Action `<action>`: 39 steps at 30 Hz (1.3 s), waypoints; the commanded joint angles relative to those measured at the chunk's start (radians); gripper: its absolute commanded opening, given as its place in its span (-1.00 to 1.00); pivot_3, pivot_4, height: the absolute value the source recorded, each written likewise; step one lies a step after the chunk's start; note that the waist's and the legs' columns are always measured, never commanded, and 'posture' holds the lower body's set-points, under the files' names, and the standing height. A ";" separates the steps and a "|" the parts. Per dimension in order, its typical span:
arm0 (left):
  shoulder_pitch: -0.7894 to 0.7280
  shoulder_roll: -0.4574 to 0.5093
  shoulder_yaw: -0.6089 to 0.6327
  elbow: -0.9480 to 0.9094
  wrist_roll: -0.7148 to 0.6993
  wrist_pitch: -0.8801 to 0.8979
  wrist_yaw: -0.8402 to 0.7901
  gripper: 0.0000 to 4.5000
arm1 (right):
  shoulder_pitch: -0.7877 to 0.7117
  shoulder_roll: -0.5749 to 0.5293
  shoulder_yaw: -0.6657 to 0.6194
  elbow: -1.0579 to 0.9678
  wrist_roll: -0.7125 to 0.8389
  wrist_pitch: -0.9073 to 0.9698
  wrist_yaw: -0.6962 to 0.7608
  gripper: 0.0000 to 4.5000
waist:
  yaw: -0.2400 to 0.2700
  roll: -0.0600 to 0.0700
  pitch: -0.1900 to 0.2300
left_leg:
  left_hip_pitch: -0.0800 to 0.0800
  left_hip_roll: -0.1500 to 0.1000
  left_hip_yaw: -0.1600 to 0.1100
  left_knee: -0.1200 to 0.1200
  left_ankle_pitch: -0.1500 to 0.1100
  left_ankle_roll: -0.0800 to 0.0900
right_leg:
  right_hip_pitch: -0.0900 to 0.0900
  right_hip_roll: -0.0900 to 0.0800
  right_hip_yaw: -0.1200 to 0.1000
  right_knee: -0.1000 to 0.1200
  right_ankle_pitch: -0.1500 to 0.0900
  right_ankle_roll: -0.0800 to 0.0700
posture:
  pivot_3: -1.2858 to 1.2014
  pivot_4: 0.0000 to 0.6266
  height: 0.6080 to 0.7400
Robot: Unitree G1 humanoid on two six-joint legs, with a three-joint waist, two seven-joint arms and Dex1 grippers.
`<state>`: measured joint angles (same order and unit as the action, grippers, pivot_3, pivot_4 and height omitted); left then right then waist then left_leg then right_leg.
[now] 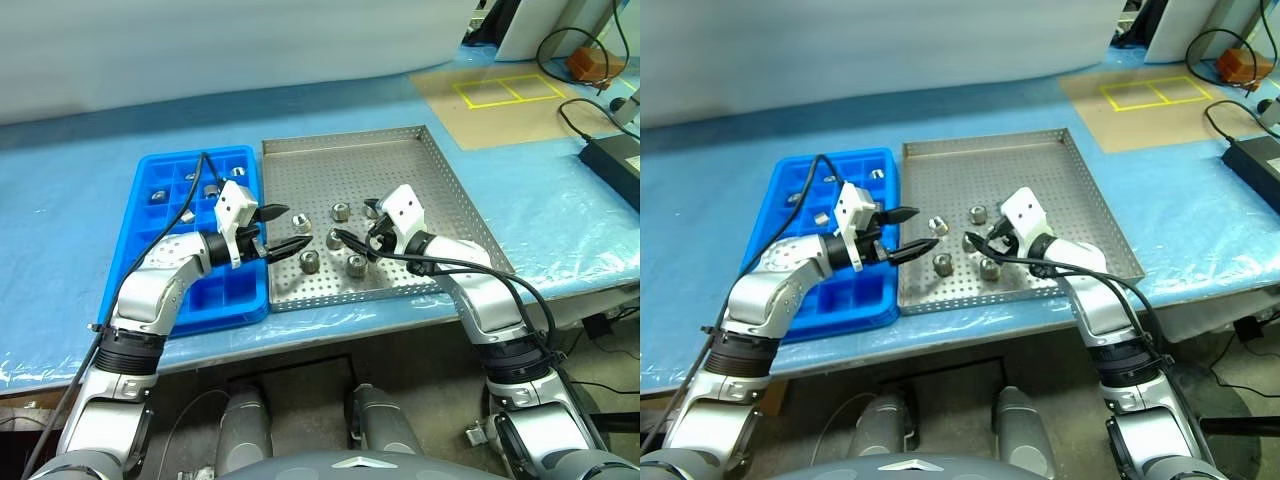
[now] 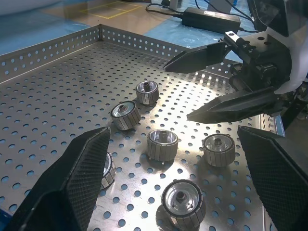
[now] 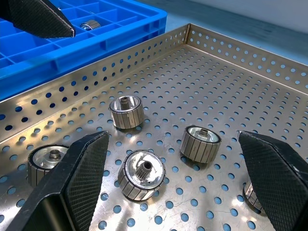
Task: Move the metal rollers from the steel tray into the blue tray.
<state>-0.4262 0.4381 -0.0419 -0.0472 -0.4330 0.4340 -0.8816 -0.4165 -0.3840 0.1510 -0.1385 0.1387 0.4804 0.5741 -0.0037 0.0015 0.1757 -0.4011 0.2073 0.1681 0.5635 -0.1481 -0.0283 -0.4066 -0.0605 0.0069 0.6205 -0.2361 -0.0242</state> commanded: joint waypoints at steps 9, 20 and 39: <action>-0.018 0.001 0.009 -0.009 0.000 -0.020 -0.008 0.98 | -0.010 0.001 -0.001 -0.043 -0.003 -0.016 0.000 0.98 | 0.000 0.000 0.000 | 0.000 0.000 0.000 0.000 0.000 0.000 | 0.000 0.000 0.000 0.000 0.000 0.000 | -0.16 -0.52 1.00; -0.019 -0.001 0.009 -0.004 0.003 -0.024 -0.013 0.98 | -0.006 -0.003 -0.002 -0.049 -0.004 -0.015 0.000 0.98 | 0.000 0.000 0.000 | 0.000 0.000 0.000 0.000 0.000 0.000 | 0.000 0.000 0.000 0.000 0.000 0.000 | -0.16 -0.52 1.00; -0.083 -0.028 -0.056 0.039 0.051 0.004 -0.002 0.98 | 0.001 -0.013 -0.001 -0.061 -0.004 -0.004 0.004 0.98 | 0.001 0.000 0.000 | 0.000 0.000 0.000 0.001 0.000 0.000 | 0.000 0.000 0.000 0.001 0.000 0.000 | -0.16 -0.52 1.00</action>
<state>-0.4789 0.4118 -0.0812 -0.0013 -0.3938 0.4437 -0.8845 -0.4125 -0.3916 0.1514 -0.1526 0.1374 0.4819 0.5751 -0.0024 0.0015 0.1756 -0.4011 0.2072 0.1681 0.5641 -0.1481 -0.0283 -0.4064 -0.0607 0.0070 0.6210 -0.2360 -0.0242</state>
